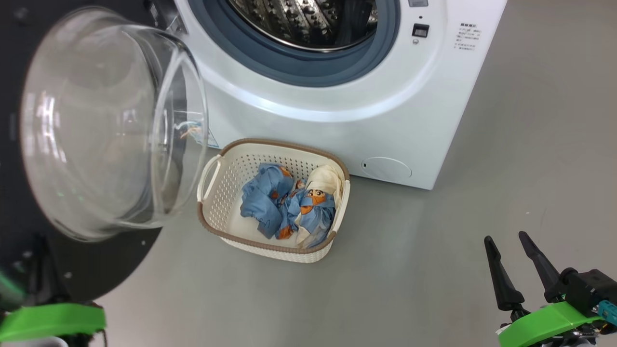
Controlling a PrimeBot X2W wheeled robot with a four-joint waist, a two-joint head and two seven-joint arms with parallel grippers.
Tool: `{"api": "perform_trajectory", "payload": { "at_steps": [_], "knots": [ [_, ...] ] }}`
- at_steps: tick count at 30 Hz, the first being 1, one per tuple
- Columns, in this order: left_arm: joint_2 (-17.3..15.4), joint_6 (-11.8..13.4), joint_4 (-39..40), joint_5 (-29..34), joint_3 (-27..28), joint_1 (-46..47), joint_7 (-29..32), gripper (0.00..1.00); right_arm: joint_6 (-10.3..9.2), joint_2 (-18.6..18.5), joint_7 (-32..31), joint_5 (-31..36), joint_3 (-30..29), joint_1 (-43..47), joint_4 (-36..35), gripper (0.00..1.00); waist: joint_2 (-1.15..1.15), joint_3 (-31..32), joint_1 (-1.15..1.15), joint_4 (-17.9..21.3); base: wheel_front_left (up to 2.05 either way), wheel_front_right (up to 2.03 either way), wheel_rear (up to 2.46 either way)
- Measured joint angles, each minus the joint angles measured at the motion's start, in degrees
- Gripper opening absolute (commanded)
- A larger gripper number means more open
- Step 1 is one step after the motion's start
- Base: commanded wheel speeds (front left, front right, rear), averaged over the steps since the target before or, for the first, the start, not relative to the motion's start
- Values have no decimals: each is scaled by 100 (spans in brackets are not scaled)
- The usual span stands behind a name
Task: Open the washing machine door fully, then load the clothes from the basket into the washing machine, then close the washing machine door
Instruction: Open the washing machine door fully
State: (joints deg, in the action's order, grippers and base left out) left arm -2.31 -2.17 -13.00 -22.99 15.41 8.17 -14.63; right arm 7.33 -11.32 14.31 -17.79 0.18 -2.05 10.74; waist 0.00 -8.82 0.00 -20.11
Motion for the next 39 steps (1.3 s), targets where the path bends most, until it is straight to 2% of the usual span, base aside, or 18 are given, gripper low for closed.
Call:
{"api": "perform_trajectory", "payload": {
  "at_steps": [13,20,39],
  "knots": [
    [-200,-164,-946,360,1180,1076,0,0,0,-104,0,3,18,-223,-33,100,0,-396,0,20,0,0,0],
    [-483,-247,-1478,575,1835,1538,-1,0,0,-133,0,12,42,-300,-43,100,0,-607,0,93,0,0,0],
    [-1470,-415,-2970,1272,2820,2673,-7,0,0,-226,0,111,43,-666,-137,100,0,-1240,0,241,0,0,0]
  ]
}}
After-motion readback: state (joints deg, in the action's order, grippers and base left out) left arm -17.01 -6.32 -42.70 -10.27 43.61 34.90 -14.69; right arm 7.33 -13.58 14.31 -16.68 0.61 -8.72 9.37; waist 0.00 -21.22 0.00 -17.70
